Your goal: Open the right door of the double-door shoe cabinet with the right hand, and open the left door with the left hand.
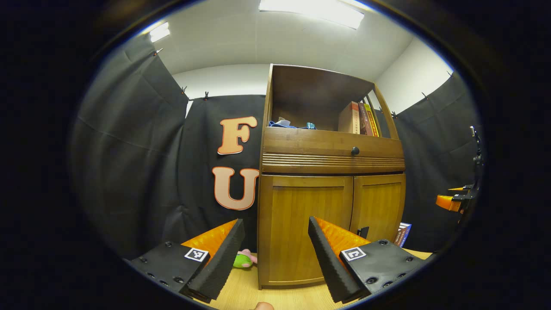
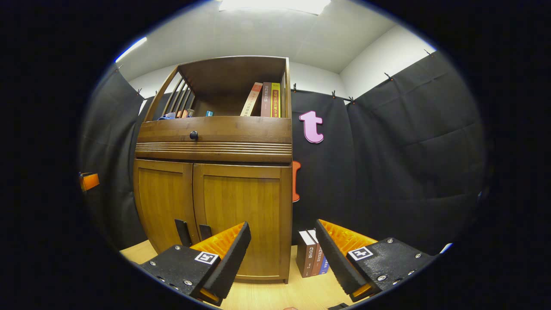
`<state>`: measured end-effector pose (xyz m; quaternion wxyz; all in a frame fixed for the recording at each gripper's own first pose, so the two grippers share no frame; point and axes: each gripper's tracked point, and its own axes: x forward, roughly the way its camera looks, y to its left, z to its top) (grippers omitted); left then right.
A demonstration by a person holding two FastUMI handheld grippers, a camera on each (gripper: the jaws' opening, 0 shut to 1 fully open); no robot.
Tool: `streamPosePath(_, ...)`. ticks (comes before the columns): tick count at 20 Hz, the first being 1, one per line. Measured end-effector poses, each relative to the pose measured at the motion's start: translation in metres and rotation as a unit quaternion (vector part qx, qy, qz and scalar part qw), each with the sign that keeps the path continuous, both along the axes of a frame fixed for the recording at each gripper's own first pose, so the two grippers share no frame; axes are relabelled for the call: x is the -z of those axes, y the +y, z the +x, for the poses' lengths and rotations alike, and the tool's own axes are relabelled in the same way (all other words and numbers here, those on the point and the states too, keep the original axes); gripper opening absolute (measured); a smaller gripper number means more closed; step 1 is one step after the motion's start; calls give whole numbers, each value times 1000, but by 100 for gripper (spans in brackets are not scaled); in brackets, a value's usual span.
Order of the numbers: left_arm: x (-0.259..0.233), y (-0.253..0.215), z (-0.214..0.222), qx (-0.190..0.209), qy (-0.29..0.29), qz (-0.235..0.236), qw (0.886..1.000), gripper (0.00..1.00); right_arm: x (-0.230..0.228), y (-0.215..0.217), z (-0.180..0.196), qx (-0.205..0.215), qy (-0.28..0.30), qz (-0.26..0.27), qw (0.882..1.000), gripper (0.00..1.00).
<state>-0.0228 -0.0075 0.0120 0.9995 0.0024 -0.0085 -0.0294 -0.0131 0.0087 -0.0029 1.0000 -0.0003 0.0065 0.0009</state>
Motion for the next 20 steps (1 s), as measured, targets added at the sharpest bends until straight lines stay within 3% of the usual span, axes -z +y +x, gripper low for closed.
streamPosePath(9, 7, 9, 1, -3, 12, -2, 1000, 96, 14, 57, 13, -45, 11, 2, 999, 94)
streamPosePath(20, 12, 27, -2, -16, 16, 6, 1000, 96, 83, 147, 56, -121, 48, -1, 991, 94)
